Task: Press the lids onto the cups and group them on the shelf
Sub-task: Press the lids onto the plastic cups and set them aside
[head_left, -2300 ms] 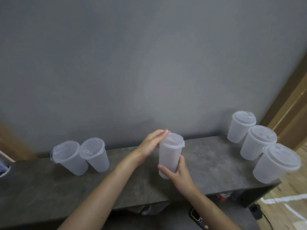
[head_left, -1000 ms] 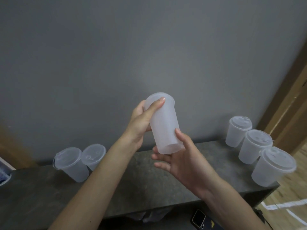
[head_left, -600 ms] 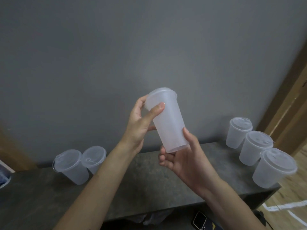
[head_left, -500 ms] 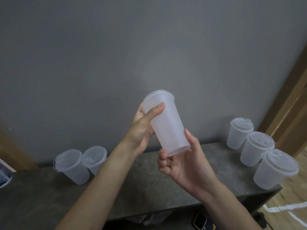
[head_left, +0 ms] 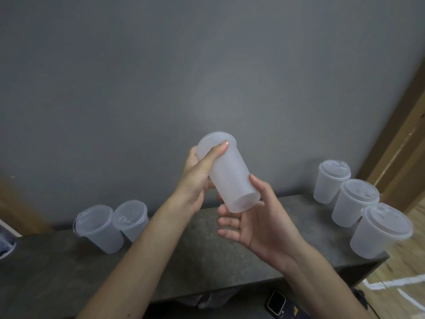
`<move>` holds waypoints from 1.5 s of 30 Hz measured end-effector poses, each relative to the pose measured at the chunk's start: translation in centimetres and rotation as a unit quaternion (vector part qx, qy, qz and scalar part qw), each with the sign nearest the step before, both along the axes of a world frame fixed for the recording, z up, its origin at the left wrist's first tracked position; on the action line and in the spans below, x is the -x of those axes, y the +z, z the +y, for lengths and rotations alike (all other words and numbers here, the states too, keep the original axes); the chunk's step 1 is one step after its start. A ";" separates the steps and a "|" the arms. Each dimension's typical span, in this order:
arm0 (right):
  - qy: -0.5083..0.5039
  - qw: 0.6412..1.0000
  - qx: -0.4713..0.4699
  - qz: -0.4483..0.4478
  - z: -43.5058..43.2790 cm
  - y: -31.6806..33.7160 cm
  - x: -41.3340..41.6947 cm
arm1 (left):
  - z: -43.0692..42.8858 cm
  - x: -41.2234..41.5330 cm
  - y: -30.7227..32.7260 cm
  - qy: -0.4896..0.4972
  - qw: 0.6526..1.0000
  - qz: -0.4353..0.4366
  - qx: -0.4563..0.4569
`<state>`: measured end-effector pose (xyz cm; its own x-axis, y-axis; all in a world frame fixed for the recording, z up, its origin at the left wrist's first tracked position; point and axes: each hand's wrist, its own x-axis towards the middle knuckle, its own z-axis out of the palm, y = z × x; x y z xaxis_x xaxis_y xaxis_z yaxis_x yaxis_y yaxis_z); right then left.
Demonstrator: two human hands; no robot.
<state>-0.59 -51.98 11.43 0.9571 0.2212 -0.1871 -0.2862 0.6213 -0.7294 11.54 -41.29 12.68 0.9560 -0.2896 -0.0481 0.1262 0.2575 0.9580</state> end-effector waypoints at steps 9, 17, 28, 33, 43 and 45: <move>-0.037 0.996 0.075 -0.028 -0.2 -1.0 -0.2 | 0.1 0.9 -0.3 0.025 0.992 -0.119 0.038; -0.015 0.999 -0.022 -0.040 0.2 -0.3 0.6 | 1.1 0.7 0.4 -0.089 0.991 -0.098 0.034; 0.008 0.999 -0.046 0.000 0.7 1.7 0.7 | 0.4 0.6 -0.1 -0.074 0.997 0.031 -0.016; 0.005 0.999 -0.040 0.010 0.6 1.7 0.8 | 0.2 0.8 0.0 -0.060 0.998 0.021 -0.016; 0.049 0.989 -0.139 -0.012 -0.9 -0.2 0.4 | 0.9 1.1 0.6 -0.119 0.993 -0.019 -0.005; -0.020 1.000 -0.022 -0.004 -0.7 -0.2 0.4 | 1.3 0.7 0.6 -0.100 0.993 -0.039 -0.042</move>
